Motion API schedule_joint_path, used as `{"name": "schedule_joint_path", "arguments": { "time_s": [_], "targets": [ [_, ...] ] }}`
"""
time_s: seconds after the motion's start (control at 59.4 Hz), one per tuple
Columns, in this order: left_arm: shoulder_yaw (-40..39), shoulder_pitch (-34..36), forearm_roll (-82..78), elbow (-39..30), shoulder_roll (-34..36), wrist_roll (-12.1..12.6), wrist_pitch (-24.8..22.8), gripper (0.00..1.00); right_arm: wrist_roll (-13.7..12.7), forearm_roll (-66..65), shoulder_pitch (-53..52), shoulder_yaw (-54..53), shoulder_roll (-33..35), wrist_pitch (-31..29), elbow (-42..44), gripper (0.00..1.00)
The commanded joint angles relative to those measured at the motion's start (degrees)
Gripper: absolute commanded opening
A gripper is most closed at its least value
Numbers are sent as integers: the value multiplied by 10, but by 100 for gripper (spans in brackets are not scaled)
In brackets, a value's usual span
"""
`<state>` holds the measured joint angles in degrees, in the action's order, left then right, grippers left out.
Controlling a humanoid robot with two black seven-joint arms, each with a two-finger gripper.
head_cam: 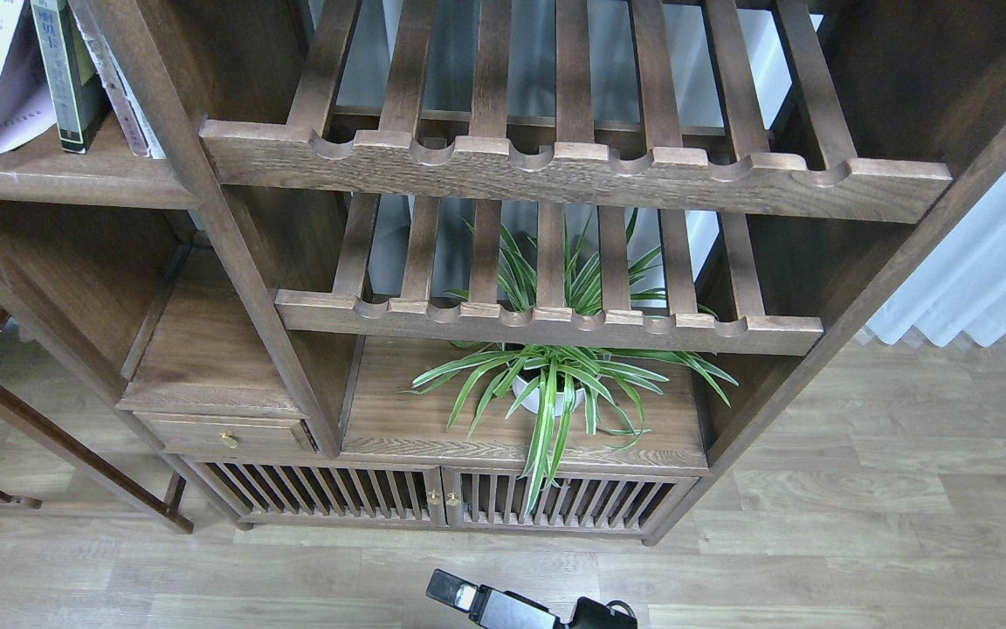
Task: Organize books on shelf
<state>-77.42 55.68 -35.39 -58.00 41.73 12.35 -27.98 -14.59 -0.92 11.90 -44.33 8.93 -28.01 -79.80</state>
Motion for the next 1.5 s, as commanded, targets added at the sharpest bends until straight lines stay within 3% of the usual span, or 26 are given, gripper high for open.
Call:
{"name": "schedule_joint_path", "arguments": {
  "time_s": [0.0,0.135,0.286,0.657,0.96,1.128,1.415,1.482],
  "targets": [
    [-4,-11,37,-19,19,0,0,56,1,0,1,-3,-1,0,0,96],
    [-6,-65,90,-56,57,0,0,56,3,2,1,-4,-2,0,1,96],
    [-70,-155,149,-116,72,3,0,56,4,2,1,-22,-24,0,4,96],
    [-240,-453,207,-272,55,3,0,57,5,4,1,-54,-66,0,8,96],
    [-273,-602,212,-342,-67,4,0,59,6,4,1,-60,-89,0,8,96],
    [-270,-638,214,-343,-118,3,0,64,6,4,1,-65,-89,0,8,96],
    [-243,-682,215,-329,-240,3,0,84,6,4,-7,-66,-89,0,21,97],
    [-218,-693,215,-320,-263,1,0,93,6,4,-19,-66,-89,0,26,99]
  ]
}}
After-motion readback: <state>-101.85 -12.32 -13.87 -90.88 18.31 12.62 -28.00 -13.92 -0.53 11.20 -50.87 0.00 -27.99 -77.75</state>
